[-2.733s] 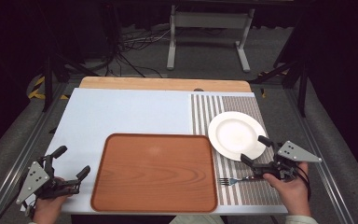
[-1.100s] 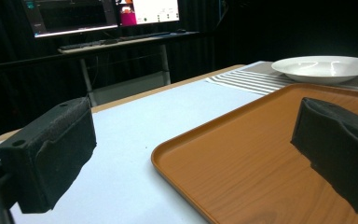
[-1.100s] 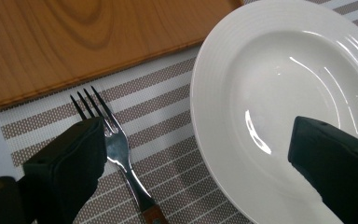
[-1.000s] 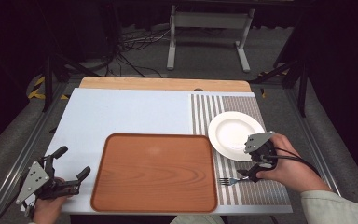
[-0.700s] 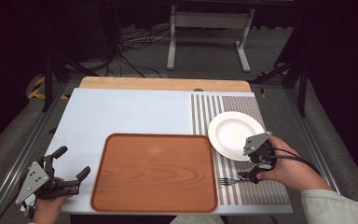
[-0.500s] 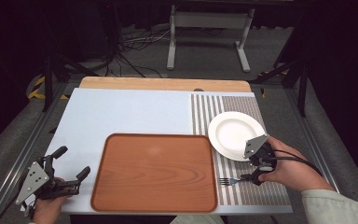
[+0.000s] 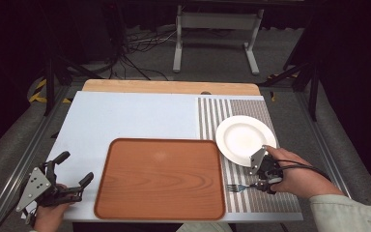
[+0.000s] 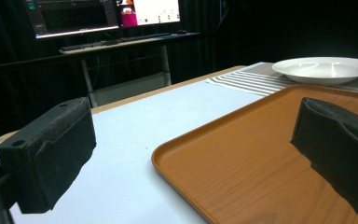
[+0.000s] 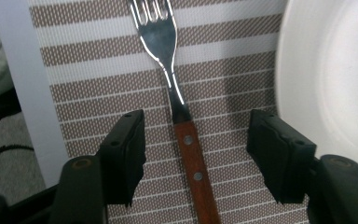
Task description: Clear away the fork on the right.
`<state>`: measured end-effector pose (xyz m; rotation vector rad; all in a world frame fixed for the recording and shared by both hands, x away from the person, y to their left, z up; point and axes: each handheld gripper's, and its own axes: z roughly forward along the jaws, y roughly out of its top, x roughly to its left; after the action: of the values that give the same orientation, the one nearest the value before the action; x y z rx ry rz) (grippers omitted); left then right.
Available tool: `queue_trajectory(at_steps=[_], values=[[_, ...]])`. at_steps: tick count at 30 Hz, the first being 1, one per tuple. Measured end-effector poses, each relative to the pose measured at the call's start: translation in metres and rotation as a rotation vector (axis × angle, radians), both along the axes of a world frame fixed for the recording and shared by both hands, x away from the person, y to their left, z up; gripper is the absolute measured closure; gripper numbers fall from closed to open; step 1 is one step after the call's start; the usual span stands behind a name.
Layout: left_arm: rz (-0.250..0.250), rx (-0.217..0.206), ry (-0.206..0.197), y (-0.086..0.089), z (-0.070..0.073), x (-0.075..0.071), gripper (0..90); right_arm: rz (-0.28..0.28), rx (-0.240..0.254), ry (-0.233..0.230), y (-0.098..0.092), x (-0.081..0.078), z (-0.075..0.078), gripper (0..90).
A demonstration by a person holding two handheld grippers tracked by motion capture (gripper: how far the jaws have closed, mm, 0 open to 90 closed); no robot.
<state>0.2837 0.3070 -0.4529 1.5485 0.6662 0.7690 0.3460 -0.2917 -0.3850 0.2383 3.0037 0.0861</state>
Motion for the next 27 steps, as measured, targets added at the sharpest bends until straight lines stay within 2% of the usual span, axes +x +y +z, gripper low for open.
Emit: queue_trajectory(at_steps=[1,2,3,4,5,8,12,20,27], values=[[0.0,0.0,0.0,0.0,0.0,0.0,0.4,0.0,0.0,0.0,0.0,0.0,0.0,39.1],[0.0,0.001,-0.002,0.0,0.0,0.0,0.4,0.018,-0.03,0.015,0.001,0.001,-0.002,43.0],[0.0,0.001,-0.002,0.0,0.0,0.0,0.4,0.018,-0.03,0.015,0.001,0.001,-0.002,43.0],[0.0,0.0,0.0,0.0,0.0,0.0,0.4,0.036,-0.063,0.024,0.003,0.002,-0.004,48.3],[0.001,0.0,0.0,0.0,0.0,0.0,0.4,0.035,-0.081,0.028,0.004,0.001,-0.006,49.6],[0.0,0.0,0.0,0.0,0.0,0.0,0.4,0.062,-0.094,0.031,0.006,0.003,-0.009,52.5],[0.0,0.001,0.0,0.0,0.0,0.0,0.4,0.09,-0.138,0.049,0.008,0.004,-0.016,60.4],[-0.001,0.0,0.0,0.0,0.0,0.001,0.4,0.117,-0.165,0.071,0.01,0.007,-0.026,72.7],[-0.001,-0.001,0.002,0.0,0.0,0.0,0.4,0.137,-0.171,0.084,0.011,0.008,-0.029,76.7]])
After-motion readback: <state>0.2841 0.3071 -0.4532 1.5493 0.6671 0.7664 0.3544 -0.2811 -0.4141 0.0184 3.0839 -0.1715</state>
